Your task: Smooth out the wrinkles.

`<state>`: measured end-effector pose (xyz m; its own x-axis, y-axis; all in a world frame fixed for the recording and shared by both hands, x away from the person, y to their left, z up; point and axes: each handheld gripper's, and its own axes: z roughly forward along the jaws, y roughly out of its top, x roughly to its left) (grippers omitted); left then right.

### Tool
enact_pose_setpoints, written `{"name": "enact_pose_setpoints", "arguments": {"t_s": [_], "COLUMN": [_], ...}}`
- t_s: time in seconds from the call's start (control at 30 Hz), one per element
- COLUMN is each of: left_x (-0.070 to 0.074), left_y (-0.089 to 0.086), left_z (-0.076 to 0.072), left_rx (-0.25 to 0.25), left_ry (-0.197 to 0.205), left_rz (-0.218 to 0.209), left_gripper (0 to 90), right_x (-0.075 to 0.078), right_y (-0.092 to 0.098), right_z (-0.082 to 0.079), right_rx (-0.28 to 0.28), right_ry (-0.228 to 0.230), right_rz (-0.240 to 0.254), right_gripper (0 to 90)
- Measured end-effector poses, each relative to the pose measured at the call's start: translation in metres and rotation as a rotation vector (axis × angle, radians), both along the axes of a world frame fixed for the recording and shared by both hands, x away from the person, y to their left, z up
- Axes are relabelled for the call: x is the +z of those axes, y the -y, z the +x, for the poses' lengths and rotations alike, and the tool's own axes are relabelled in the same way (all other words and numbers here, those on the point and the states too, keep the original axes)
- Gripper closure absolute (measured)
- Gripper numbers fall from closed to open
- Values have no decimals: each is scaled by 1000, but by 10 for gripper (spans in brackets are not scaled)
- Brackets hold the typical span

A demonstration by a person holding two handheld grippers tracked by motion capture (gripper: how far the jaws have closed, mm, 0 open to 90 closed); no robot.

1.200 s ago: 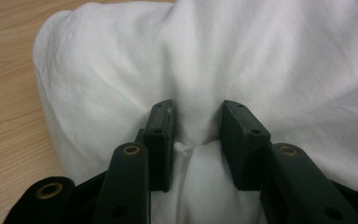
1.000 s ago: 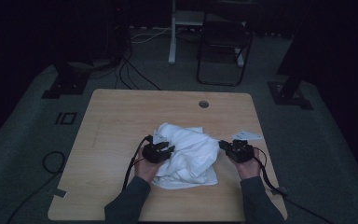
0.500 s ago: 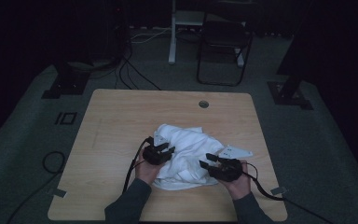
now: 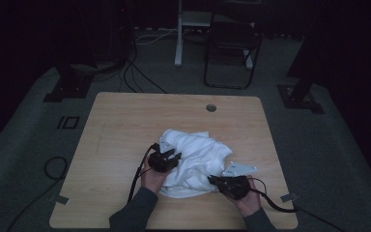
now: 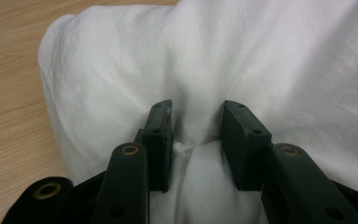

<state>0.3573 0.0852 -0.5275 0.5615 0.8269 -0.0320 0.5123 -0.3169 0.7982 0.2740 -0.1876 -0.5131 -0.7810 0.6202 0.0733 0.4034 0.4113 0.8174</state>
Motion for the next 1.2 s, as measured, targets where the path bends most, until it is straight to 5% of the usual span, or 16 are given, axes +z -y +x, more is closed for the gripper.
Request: {"name": "enact_pose_setpoints", "arguments": {"t_s": [0.27, 0.4, 0.47, 0.53, 0.67, 0.9, 1.13, 1.2], "left_x": [3, 6, 7, 7, 7, 5, 4, 2], "left_y": [-5, -4, -3, -4, -4, -4, -2, -2], "left_z": [0, -1, -3, -2, -2, -2, -2, -1], "left_rx": [3, -13, -11, -12, -11, -12, -7, -8], "left_ry": [-6, -3, 11, 3, 2, 3, 6, 2], "left_rz": [-10, -23, -5, -17, -20, -17, -4, 4], "left_gripper": [600, 580, 576, 575, 574, 575, 576, 581], "right_x": [-13, -22, -20, -12, 11, 34, 27, 19], "right_y": [50, 71, 74, 74, 62, 40, 26, 23], "right_z": [-27, -33, -32, -29, -7, 42, 82, 94], "right_rx": [-45, -70, -74, -90, -143, -163, -204, -210], "right_ry": [-42, -88, -84, -46, 52, 116, 85, 64], "right_rz": [-52, -27, -4, 31, 33, 37, -23, -42], "right_gripper": [885, 865, 653, 564, 557, 568, 540, 624]}}
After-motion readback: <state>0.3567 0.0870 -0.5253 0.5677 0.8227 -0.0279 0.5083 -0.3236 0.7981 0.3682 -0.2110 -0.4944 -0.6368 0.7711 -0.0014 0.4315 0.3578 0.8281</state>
